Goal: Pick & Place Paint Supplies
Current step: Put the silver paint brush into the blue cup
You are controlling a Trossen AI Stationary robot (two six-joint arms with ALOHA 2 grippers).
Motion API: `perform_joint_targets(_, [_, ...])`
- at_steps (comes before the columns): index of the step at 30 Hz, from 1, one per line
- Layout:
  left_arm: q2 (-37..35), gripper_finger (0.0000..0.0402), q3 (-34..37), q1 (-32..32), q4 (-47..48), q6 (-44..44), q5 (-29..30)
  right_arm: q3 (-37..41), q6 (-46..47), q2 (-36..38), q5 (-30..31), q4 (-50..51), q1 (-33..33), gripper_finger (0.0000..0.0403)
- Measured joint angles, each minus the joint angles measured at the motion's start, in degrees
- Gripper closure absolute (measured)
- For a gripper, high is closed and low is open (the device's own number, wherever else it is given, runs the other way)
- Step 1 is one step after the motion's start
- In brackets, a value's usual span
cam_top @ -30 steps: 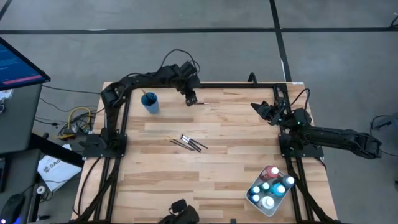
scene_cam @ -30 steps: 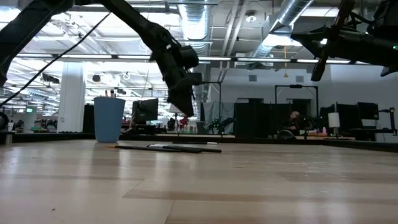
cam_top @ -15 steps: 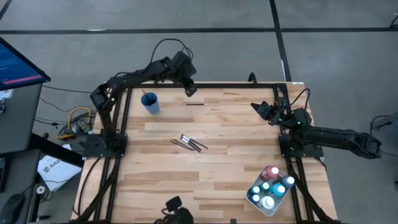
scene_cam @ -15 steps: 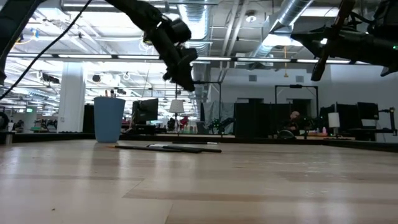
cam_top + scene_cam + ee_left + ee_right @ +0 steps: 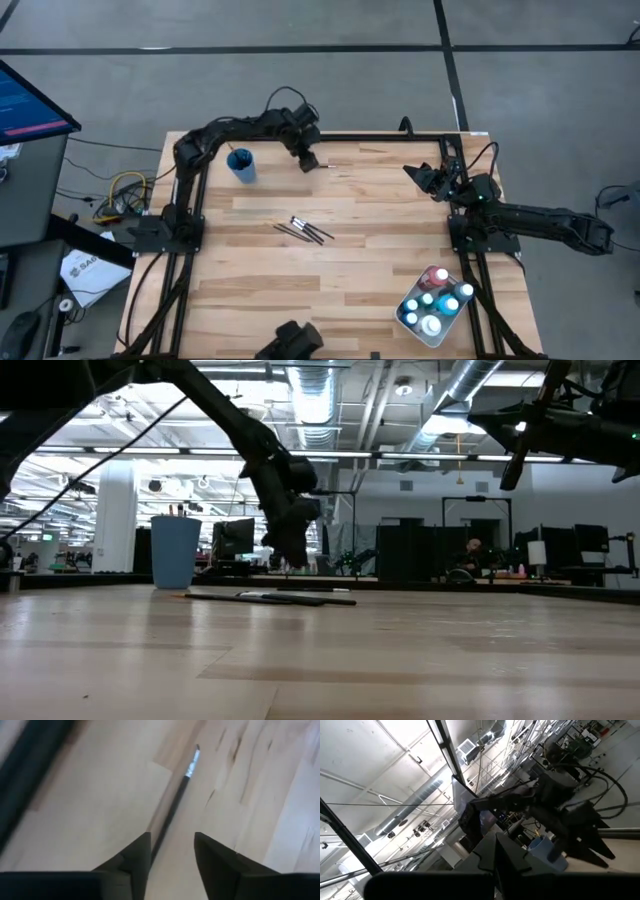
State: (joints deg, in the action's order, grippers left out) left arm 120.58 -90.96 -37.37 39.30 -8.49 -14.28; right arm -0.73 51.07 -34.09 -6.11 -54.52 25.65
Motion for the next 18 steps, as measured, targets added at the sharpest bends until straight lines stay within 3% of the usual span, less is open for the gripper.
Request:
perform_joint_targets(8, [2.92, 0.0194, -0.19, 2.94, -0.21, -1.56, 7.26, 0.0, -0.02, 0.0, 0.0, 0.13, -0.02, 0.0403])
perform_joint_targets(18, [5.46, 0.0191, -0.68, 3.51, 2.22, -4.32, 4.12, 0.0, -0.46, -0.02, -0.02, 0.68, 0.0, 0.0403])
